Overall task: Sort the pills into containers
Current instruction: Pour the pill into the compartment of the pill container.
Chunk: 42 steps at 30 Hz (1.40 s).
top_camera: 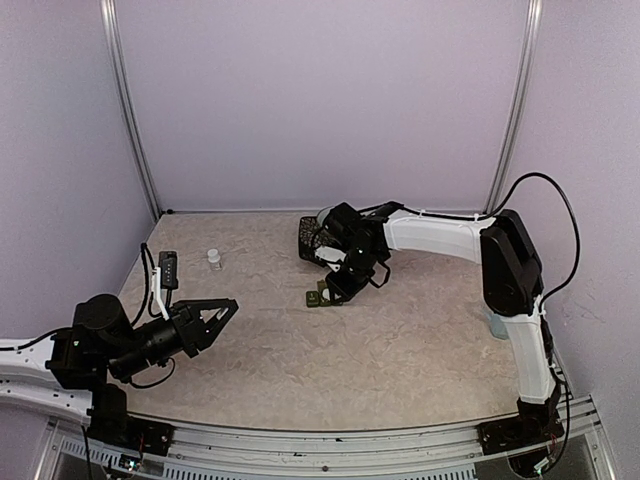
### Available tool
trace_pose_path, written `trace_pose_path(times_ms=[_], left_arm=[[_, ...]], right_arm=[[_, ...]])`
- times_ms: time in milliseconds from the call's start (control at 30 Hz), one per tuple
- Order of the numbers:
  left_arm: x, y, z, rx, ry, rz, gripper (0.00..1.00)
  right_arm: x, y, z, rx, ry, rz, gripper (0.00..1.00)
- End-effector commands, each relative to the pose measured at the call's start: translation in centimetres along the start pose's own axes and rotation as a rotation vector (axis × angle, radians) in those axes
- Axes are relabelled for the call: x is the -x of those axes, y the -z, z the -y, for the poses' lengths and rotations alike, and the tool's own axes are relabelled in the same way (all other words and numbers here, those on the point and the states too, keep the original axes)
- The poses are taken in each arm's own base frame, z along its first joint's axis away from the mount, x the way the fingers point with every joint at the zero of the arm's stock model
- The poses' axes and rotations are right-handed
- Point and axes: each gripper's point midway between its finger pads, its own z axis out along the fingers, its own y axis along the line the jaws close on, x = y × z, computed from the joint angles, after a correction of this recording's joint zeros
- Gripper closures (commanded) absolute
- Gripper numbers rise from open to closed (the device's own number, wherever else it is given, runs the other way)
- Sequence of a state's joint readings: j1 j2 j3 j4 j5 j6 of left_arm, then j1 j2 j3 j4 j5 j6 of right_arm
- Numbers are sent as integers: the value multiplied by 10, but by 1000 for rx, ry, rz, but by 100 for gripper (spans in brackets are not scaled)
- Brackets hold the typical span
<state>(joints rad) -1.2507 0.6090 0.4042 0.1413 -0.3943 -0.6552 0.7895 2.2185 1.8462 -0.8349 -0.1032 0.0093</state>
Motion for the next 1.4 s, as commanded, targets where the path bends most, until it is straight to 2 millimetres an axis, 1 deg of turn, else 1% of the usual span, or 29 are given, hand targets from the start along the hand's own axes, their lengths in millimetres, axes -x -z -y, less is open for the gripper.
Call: trace_pose_path(times_ms=[0,600,1067,1367], left_arm=[[7,3,2,-11,14,28,72],[10,2,5,-11,7,31,72],[8,2,3,-6,10,26,72],[5,3,1,-5,15,24,72]], right_arm=[[-1,-3,-8,1,4,-33,82],[2,-4,-8,-1,11,-34,82],[-10,-15,-2,-32,8,-84,82],[3,-3,-3,-29,15,-31,82]])
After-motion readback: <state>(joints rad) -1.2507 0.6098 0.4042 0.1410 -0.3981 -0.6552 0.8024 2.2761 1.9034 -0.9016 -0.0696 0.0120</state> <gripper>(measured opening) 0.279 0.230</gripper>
